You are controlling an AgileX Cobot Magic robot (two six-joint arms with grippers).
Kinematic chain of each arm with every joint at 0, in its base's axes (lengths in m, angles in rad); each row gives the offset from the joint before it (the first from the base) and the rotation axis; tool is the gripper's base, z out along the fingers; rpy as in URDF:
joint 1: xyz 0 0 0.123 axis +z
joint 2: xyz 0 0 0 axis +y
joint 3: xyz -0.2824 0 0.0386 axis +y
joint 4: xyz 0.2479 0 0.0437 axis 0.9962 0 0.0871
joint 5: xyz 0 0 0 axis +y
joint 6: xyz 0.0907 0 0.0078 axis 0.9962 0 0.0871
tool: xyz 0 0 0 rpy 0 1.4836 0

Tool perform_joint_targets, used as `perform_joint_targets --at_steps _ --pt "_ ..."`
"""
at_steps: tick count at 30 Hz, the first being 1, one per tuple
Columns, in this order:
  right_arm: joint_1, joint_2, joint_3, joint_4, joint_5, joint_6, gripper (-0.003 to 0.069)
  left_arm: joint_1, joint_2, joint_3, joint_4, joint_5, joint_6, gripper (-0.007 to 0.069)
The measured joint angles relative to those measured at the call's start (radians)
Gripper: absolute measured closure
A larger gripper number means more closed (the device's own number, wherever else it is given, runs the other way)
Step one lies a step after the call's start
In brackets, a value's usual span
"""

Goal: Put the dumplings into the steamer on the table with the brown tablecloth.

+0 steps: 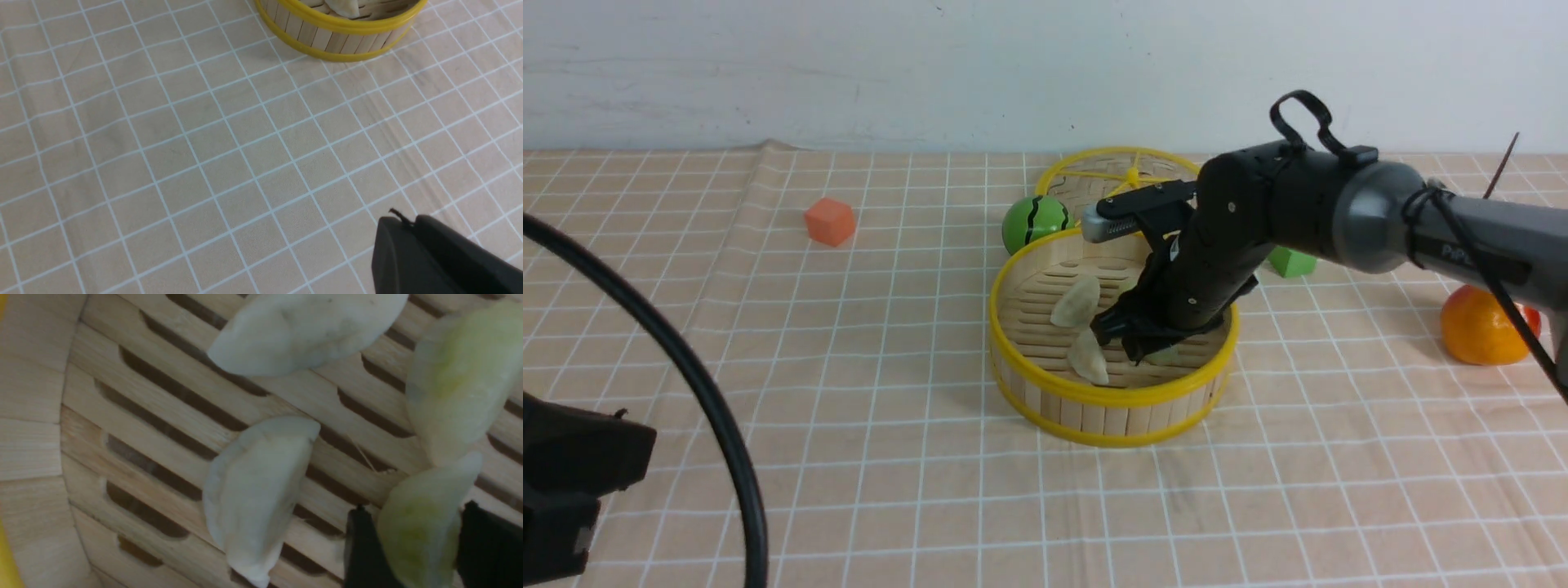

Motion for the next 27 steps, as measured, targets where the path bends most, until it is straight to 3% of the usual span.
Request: perform_joint_targets --at_steps 1,5,10,21,27 --pt "0.0 -0.003 0.0 0.003 0.007 0.0 0.0263 0.0 -0.018 0.01 0.0 0.001 0.0 0.0587" --pt "0.0 -0.037 0.001 0.011 0.074 0.0 0.0159 0.0 -0.106 0.08 0.0 0.0 0.0 0.0586" --pt "0.0 -0.152 0.001 0.011 0.135 0.0 0.0173 0.0 -0.248 0.207 0.0 -0.032 -0.027 0.0586" --pt "0.0 -0.674 0.108 0.116 0.114 -0.085 0.0652 0.0 -0.678 0.504 0.043 -0.229 -0.294 0.0575" --pt "0.0 -0.961 0.403 0.228 -0.004 -0.206 0.0679 0.0 -0.72 0.536 0.073 -0.259 -0.31 0.0568"
